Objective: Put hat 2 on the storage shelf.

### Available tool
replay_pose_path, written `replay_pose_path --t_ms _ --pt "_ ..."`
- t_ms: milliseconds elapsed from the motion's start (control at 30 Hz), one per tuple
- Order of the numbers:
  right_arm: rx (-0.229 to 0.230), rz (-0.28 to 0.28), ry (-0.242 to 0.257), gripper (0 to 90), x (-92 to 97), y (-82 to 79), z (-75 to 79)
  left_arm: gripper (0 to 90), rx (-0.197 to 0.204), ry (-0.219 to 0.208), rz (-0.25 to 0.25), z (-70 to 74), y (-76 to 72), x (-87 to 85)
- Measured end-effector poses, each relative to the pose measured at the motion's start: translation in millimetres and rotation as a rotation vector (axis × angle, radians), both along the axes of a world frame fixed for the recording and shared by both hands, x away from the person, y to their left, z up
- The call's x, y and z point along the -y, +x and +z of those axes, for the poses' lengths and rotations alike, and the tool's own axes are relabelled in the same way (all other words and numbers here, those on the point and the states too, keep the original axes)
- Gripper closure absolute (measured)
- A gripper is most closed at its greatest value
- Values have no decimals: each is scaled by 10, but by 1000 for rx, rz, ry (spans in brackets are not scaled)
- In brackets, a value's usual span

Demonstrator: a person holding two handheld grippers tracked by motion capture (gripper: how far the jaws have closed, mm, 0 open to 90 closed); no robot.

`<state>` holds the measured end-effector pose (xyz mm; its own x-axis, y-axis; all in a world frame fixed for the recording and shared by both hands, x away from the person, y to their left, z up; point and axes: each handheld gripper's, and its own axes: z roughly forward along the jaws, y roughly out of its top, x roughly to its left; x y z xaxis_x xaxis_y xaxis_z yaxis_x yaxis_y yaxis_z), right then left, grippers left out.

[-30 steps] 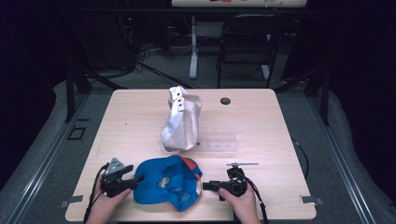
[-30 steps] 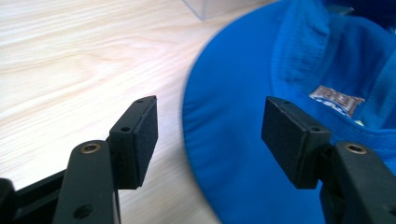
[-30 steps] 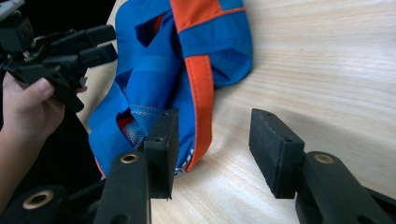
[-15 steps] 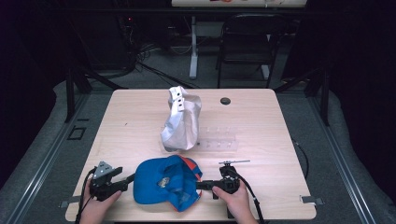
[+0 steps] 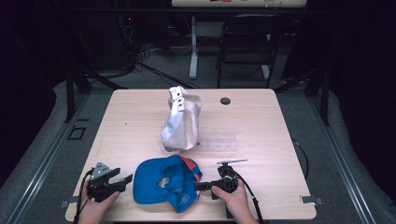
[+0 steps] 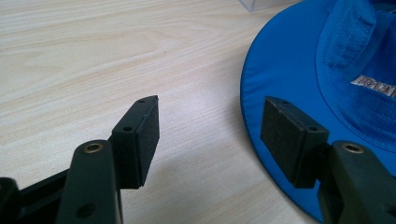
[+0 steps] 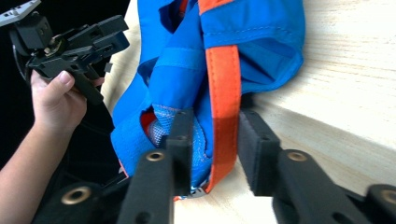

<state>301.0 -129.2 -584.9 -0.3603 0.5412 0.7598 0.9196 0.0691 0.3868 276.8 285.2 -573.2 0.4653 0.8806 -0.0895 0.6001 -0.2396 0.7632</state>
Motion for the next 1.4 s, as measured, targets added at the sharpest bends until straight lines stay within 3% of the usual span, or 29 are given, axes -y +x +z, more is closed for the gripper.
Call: replay_pose_path --t_ms 267,400,567,1400 --pt "-12 -10 -6 779 29 6 21 384 5 2 7 4 0 -12" --pt "-20 -27 0 786 35 2 36 385 7 1 7 8 -3 -5" --pt "-11 -18 -31 791 23 -3 54 386 10 2 9 11 -2 -9" --pt "-29 -40 -7 795 84 -10 147 391 17 4 1 20 -3 -7"
